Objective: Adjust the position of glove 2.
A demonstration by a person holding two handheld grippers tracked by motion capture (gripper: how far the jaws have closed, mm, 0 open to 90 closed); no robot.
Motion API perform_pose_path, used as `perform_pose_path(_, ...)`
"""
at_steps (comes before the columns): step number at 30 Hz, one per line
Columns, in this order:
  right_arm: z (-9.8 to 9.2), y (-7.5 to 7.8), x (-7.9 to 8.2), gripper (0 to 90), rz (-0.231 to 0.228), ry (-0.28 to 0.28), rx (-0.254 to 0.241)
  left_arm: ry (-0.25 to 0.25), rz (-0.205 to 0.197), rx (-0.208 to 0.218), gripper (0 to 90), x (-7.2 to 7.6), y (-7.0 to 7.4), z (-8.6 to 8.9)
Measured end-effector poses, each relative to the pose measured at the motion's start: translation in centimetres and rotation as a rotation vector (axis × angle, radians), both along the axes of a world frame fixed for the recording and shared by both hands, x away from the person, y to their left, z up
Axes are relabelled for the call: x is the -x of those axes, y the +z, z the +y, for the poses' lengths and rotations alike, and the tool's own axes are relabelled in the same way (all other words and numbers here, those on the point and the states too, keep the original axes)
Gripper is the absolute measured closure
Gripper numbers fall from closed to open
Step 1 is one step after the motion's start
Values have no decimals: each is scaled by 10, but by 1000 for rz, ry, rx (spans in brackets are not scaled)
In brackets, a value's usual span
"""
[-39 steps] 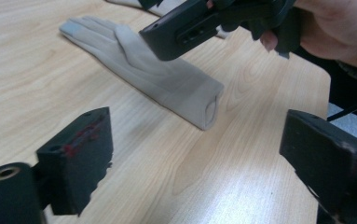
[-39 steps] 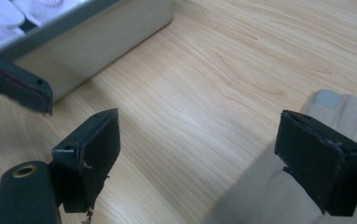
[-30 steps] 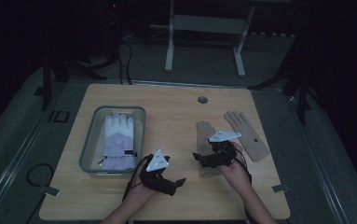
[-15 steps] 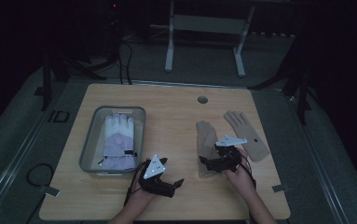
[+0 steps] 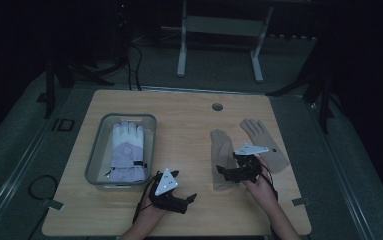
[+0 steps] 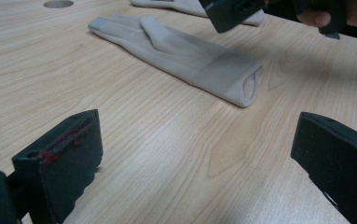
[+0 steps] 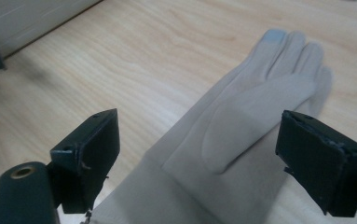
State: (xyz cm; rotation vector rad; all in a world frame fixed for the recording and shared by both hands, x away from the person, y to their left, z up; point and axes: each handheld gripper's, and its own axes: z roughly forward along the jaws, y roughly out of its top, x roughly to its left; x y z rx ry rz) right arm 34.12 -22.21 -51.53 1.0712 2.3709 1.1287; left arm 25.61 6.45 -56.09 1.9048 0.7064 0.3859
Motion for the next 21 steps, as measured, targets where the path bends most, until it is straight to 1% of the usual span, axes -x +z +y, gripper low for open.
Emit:
perform_pose_path(2,0,1,-3,102,5,6,-15,7,-6,11,21,1,1,2)
perform_pose_path(4,0,2,-7,102,10,3,-12,21,-11,5,21,0,1,4)
perform_pose_path(6,0,1,-13,103,23,4,-20,22,-15,9,21,0,1,6)
perform_pose_path(7,0,0,-16,127,22,-2,-21,28,-11,12,21,0,0,7)
perform_pose_path(8,0,-1,-20,135,17,-15,-8,30,-15,19,22,0,0,8)
perform_pose_path(10,0,-3,-26,153,23,-6,-8,30,-15,20,21,0,1,9)
perform_pose_path(11,0,-3,-26,153,23,-6,-8,30,-15,20,21,0,1,9)
perform_pose_path(12,0,-4,-29,177,11,-17,-2,33,-20,26,21,0,0,10)
perform_pose_path(13,0,-8,-37,225,17,-28,-8,33,-19,24,21,0,0,10)
perform_pose_path(14,0,-10,-40,233,12,-39,-8,33,-20,25,21,0,0,10)
perform_pose_path(16,1,-15,-46,251,9,-42,-12,33,-26,24,21,1,0,10)
perform_pose_path(17,1,-17,-49,252,-1,-50,-2,33,-29,21,22,2,0,10)
perform_pose_path(19,3,-24,-53,253,-1,-58,9,33,-33,26,21,2,1,10)
perform_pose_path(21,5,-31,-55,253,8,-62,31,30,-32,29,22,2,1,11)
